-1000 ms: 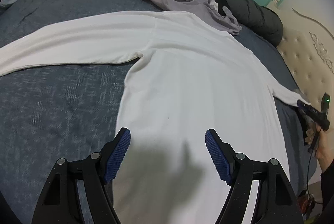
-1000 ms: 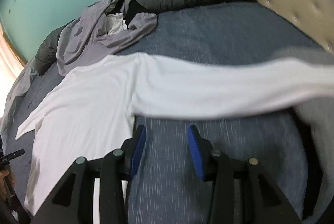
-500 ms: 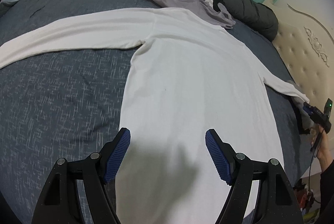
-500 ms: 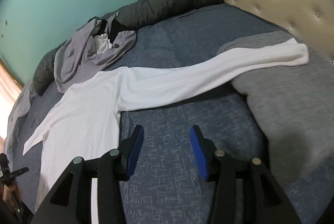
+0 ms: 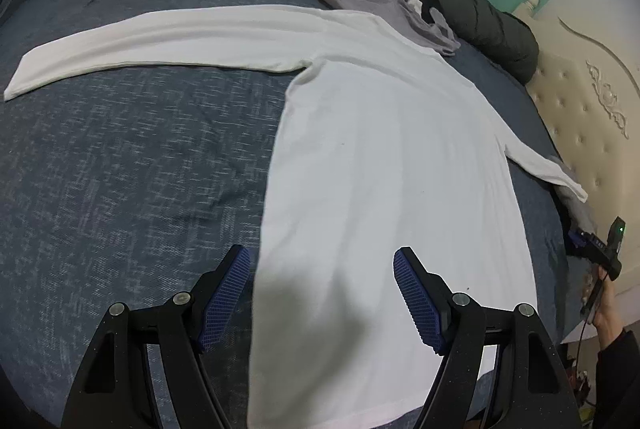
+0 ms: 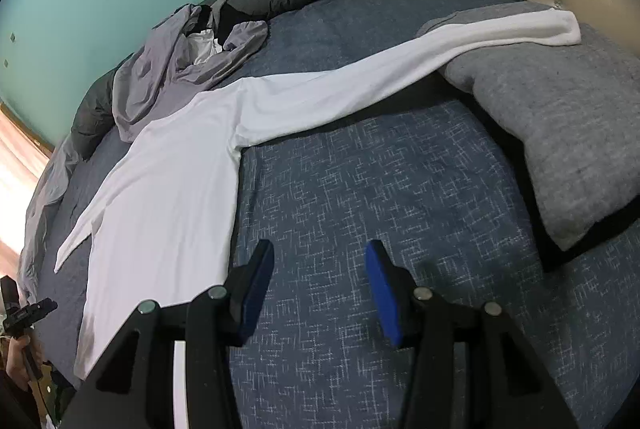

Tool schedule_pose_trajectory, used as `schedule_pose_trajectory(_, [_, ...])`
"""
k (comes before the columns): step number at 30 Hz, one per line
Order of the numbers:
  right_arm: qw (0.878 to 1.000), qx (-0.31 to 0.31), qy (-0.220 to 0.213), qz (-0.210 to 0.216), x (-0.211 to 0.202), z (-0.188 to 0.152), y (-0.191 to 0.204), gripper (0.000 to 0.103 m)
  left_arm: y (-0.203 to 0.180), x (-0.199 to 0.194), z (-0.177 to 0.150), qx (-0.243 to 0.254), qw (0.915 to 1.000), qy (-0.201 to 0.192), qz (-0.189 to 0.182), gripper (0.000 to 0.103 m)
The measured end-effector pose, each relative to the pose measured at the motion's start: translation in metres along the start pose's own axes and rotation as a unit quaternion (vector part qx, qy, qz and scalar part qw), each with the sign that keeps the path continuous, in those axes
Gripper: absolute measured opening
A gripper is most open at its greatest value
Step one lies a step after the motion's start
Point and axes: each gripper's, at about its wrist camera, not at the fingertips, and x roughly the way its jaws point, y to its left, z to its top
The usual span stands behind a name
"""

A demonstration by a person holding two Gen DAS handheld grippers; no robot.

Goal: Fold clothes
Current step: 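Grasp the sleeve cuff again with the right gripper and lift it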

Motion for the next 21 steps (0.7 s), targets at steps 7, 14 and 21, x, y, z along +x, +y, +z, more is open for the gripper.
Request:
schedule_pose_trajectory(7, [0.999,0.012,-0.037,-0.018,-0.03,0.039,-0.024,0.049,0.004,-0.012,-0.003,0.001,1.0,-0.006,0.005,0.078])
schedule_pose_trajectory(14, [0.991,0.059,-0.085,-0.088,-0.066,0.099,-0.084,0.056,-0.003,-0.006,-0.003,0.004,0.9999,-0.001,0.01,0.078])
schedule_pose_trajectory(21, [0.979,0.12,-0.097,-0.135,-0.075,0.134,-0.15,0.056,-0.013,0.0,0.006,0.017,0.9997,0.003,0.018,0.078])
